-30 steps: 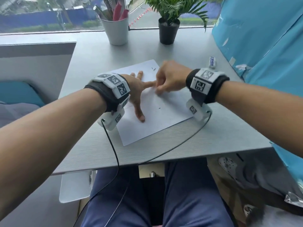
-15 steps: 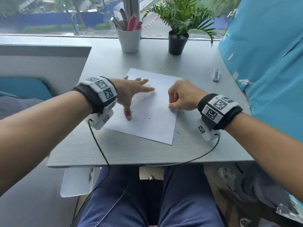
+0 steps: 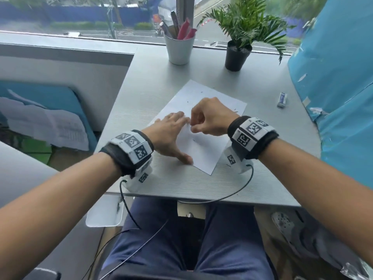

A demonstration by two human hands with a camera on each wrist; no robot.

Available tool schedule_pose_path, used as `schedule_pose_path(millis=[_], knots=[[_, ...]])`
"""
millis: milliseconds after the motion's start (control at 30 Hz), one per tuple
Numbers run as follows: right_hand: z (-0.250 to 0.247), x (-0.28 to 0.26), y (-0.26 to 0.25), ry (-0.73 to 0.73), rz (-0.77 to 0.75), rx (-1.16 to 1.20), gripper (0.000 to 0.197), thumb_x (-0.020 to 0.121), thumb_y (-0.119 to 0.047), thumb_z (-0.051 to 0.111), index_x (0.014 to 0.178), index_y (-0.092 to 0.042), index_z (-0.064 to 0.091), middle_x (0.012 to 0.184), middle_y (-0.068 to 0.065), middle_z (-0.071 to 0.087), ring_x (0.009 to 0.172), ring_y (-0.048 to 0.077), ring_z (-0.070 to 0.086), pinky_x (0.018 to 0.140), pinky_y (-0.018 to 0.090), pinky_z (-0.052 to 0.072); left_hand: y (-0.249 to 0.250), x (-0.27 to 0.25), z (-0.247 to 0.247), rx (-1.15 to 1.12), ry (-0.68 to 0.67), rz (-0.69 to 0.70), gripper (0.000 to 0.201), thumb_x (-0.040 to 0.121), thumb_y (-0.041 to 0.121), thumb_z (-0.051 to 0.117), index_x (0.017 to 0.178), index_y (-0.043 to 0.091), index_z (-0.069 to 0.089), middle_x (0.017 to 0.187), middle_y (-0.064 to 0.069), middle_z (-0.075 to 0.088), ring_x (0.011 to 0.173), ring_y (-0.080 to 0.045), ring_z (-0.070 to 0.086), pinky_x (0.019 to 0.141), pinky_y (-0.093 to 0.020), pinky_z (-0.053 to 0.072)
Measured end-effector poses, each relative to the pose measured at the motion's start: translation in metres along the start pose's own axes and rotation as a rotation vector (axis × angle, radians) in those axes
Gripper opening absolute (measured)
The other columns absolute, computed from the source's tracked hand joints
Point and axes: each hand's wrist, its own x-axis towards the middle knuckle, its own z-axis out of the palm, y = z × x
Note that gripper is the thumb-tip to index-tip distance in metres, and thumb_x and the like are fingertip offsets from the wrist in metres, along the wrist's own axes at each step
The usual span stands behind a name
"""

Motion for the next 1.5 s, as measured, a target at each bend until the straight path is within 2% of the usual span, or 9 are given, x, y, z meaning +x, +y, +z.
schedule_pose_path(millis=[200, 333, 533, 700, 867, 1033, 1200, 1367, 1500], knots=[[0.006, 0.012, 0.005, 0.068, 0.056, 0.007, 0.003, 0.070, -0.014, 0.077, 0.073, -0.014, 0.077, 0.067, -0.004, 0.066, 0.067, 0.013, 0.064, 0.064, 0.027, 0.055, -0.001, 0.009, -0.004, 0.004, -0.152, -0.078, 0.151, 0.050, 0.086, 0.072, 0.156, 0.029, -0.019, 0.162, 0.007, -0.029, 0.149, -0.019, -0.026, 0.118, -0.064, -0.006], [0.022, -0.007, -0.015, -0.152, -0.057, 0.062, 0.006, 0.069, -0.014, 0.082, 0.071, -0.015, 0.077, 0.067, -0.005, 0.071, 0.065, 0.007, 0.067, 0.060, 0.021, 0.054, 0.003, 0.008, -0.009, -0.010, -0.223, -0.088, 0.148, 0.052, 0.084, 0.073, 0.152, 0.036, -0.026, 0.158, 0.008, -0.037, 0.145, -0.021, -0.034, 0.117, -0.065, -0.011], [-0.006, 0.018, 0.009, 0.017, 0.048, -0.010, 0.005, 0.072, -0.018, 0.077, 0.075, -0.013, 0.077, 0.069, -0.001, 0.071, 0.065, 0.012, 0.064, 0.061, 0.024, 0.051, 0.004, 0.008, -0.013, 0.035, -0.262, -0.110, 0.149, 0.054, 0.087, 0.069, 0.151, 0.031, -0.030, 0.156, 0.008, -0.040, 0.146, -0.022, -0.034, 0.117, -0.065, -0.009], [0.018, -0.008, -0.017, -0.189, -0.087, 0.040, 0.003, 0.071, -0.012, 0.079, 0.072, -0.013, 0.076, 0.068, -0.003, 0.071, 0.065, 0.011, 0.068, 0.061, 0.025, 0.057, 0.006, 0.008, -0.013, 0.030, -0.287, -0.114, 0.149, 0.052, 0.088, 0.069, 0.150, 0.034, -0.031, 0.155, 0.006, -0.042, 0.144, -0.022, -0.036, 0.117, -0.064, -0.012], [-0.005, 0.016, 0.008, 0.004, 0.031, -0.010, 0.005, 0.073, -0.017, 0.076, 0.075, -0.013, 0.078, 0.070, 0.001, 0.072, 0.070, 0.015, 0.068, 0.069, 0.034, 0.058, 0.006, 0.008, -0.015, 0.046, -0.294, -0.118, 0.149, 0.055, 0.087, 0.067, 0.151, 0.030, -0.031, 0.155, 0.007, -0.042, 0.145, -0.023, -0.034, 0.117, -0.064, -0.009], [0.016, -0.005, -0.011, -0.152, -0.054, 0.039, 0.005, 0.070, -0.017, 0.079, 0.072, -0.014, 0.077, 0.068, -0.003, 0.071, 0.067, 0.011, 0.068, 0.063, 0.028, 0.058, 0.009, 0.008, -0.011, 0.029, -0.300, -0.098, 0.147, 0.054, 0.087, 0.069, 0.153, 0.034, -0.026, 0.156, 0.005, -0.042, 0.145, -0.023, -0.035, 0.117, -0.065, -0.011], [-0.001, 0.019, 0.007, 0.022, 0.063, 0.018, 0.004, 0.072, -0.019, 0.077, 0.071, -0.015, 0.075, 0.068, -0.003, 0.068, 0.069, 0.016, 0.067, 0.065, 0.032, 0.059, 0.004, 0.009, -0.013, 0.052, -0.279, -0.104, 0.150, 0.053, 0.089, 0.067, 0.152, 0.029, -0.029, 0.156, 0.006, -0.041, 0.146, -0.023, -0.034, 0.117, -0.064, -0.011], [0.012, -0.003, -0.010, -0.178, -0.078, 0.053, 0.004, 0.071, -0.017, 0.079, 0.072, -0.015, 0.076, 0.069, -0.003, 0.072, 0.067, 0.011, 0.068, 0.060, 0.025, 0.056, 0.005, 0.011, -0.014, 0.043, -0.293, -0.117, 0.151, 0.050, 0.089, 0.069, 0.149, 0.035, -0.031, 0.155, 0.006, -0.042, 0.145, -0.023, -0.034, 0.117, -0.064, -0.010], [-0.008, 0.018, 0.015, 0.011, 0.046, -0.013, 0.003, 0.073, -0.018, 0.077, 0.071, -0.016, 0.075, 0.065, -0.005, 0.066, 0.064, 0.012, 0.063, 0.062, 0.030, 0.057, 0.007, 0.013, -0.015, 0.076, -0.291, -0.129, 0.149, 0.048, 0.090, 0.069, 0.149, 0.042, -0.029, 0.156, 0.004, -0.041, 0.147, -0.026, -0.032, 0.116, -0.065, -0.007]])
